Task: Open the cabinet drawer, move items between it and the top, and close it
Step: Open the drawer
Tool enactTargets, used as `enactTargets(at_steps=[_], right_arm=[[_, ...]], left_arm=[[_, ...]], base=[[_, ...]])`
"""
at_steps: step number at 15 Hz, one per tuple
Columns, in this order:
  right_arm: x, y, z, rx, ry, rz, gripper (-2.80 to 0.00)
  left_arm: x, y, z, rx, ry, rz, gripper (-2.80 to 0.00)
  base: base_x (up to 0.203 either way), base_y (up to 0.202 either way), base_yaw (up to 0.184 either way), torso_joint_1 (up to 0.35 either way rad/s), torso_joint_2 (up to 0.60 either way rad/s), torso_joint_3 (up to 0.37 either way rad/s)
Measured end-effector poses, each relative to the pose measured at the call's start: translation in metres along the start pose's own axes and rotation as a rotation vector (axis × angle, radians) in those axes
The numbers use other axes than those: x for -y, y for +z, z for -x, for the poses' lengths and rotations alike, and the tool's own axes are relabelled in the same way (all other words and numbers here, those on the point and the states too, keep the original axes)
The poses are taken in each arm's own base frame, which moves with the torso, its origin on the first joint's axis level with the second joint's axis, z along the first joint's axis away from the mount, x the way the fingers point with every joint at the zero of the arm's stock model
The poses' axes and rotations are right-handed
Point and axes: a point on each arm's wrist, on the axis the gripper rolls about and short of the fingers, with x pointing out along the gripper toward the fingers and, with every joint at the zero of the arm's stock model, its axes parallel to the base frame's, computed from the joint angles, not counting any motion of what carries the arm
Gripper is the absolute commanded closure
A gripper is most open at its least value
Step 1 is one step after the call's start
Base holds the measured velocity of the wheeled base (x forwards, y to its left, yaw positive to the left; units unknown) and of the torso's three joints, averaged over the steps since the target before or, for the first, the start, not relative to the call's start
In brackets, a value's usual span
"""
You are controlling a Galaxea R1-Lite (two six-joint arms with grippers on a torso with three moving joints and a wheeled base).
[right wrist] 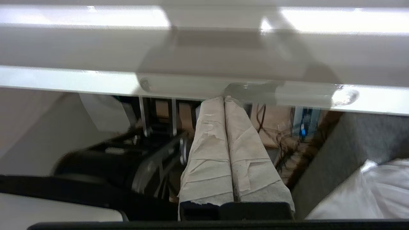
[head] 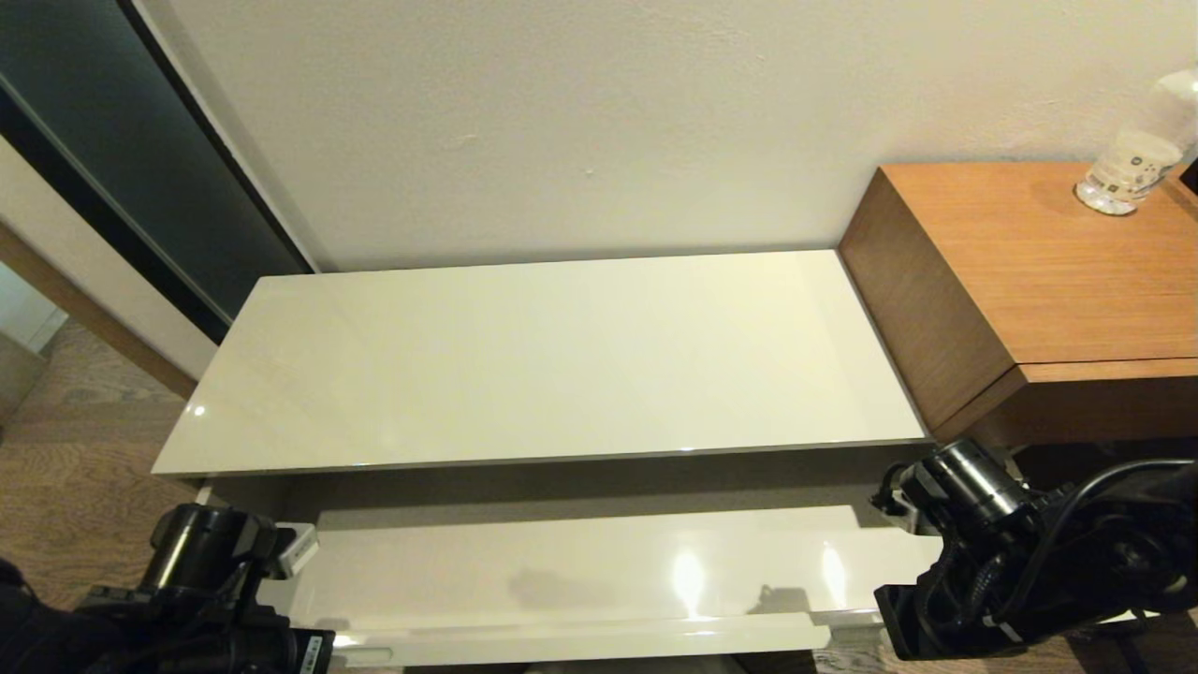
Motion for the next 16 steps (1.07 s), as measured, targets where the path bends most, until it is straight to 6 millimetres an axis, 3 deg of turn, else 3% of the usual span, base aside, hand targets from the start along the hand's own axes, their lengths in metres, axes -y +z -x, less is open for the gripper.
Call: enactTargets(at_steps=[9,16], right_arm=[[0.0,-0.01,0.048,0.109,0.037,0.009,0.0],[0.002,-0.02,0.086,0.189,0.053,0.011,0.0]], left_arm=[[0.001,0.005,0.031,0.113,0.001,0.016,0.0],[0.003,0.015,0.096,0.222,-0.002,0.074,0.0]], base=[[0.0,0.0,0.0,0.0,0.0,0.0],[0.0,0.0,0.0,0.0,0.0,0.0]])
